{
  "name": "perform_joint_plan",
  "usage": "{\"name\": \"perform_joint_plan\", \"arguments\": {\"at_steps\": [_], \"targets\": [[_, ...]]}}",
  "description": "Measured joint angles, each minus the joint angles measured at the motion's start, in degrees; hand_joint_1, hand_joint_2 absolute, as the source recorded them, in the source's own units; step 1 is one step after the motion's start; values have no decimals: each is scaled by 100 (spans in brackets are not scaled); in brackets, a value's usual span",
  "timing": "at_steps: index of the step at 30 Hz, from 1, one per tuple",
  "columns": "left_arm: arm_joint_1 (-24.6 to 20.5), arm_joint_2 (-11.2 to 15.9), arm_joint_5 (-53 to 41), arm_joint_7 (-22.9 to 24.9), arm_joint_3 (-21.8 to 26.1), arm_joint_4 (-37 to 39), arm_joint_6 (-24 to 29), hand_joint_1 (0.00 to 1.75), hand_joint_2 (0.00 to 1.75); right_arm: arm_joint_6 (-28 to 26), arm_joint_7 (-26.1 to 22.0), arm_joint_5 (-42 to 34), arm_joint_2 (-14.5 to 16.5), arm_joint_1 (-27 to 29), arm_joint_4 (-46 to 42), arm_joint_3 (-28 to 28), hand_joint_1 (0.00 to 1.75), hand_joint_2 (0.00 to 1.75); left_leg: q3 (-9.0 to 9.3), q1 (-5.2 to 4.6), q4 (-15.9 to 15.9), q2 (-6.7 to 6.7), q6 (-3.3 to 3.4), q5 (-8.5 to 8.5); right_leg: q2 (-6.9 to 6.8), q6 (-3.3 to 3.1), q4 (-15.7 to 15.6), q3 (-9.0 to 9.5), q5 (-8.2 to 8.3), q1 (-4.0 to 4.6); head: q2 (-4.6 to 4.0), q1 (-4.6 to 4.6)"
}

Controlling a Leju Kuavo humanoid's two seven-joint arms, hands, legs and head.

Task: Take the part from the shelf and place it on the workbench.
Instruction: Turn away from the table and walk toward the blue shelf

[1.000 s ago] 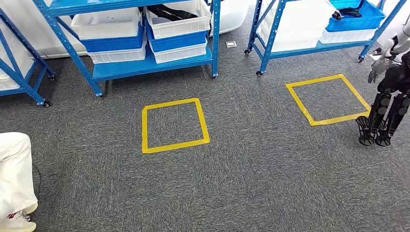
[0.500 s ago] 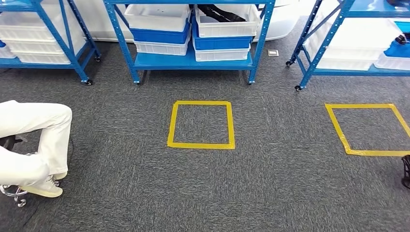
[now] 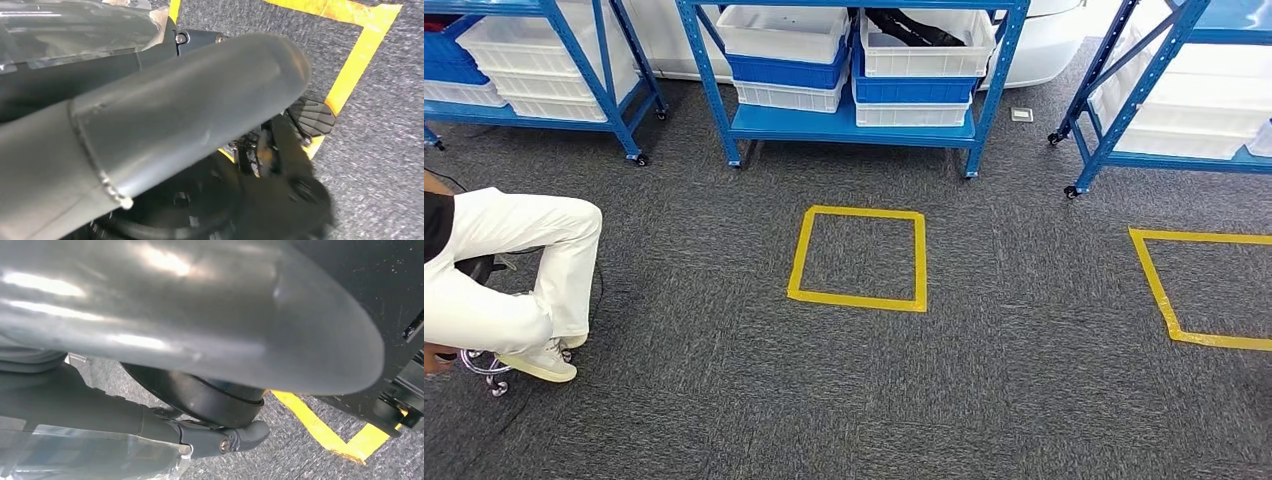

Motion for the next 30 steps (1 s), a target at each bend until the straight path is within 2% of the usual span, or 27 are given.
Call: {"name": "perform_joint_plan", "arguments": {"at_steps": [1, 3, 5, 11, 24, 30], "targets": [[-13, 4, 7, -5, 0, -4, 1, 0, 0, -2, 4, 7, 2, -2, 0, -2, 0, 0, 102, -21, -204, 19, 23, 40, -6, 7, -2, -6, -4, 8, 0, -1], [-30, 5, 10, -13, 1, -9, 4, 0, 0, -5, 11, 16, -6, -3, 1, -7, 0, 0, 148, -46, -320, 23, -12, 52, -17, 8, 4, -39, -29, 45, -1, 2], [-32, 2, 10, -21, 1, -12, 13, 0, 0, -8, 12, 21, -22, -1, 2, -10, 0, 0, 159, -62, -333, 11, -49, 59, -24, -2, 1, -59, -44, 51, 1, 6], [-33, -17, 10, -44, 1, -18, 37, 0, 0, -13, 13, 29, -48, 3, 2, -15, 0, 0, 160, -89, -330, 7, 5, 38, -26, 34, -64, -33, -22, 34, 1, 6], [-40, -73, 79, -47, 62, -20, 57, 0, 0, -7, 12, 162, -51, 3, 2, -15, 0, 0, 165, -92, -323, 7, 25, 31, -26, 52, -79, -23, -12, 22, 0, 3], [-41, -85, 113, -47, 96, -21, 117, 0, 0, -7, 12, 200, -29, 3, 2, -13, 0, 0, 165, -96, -309, 6, 62, 9, -26, 86, -86, 0, -15, -17, 1, 3]]}}
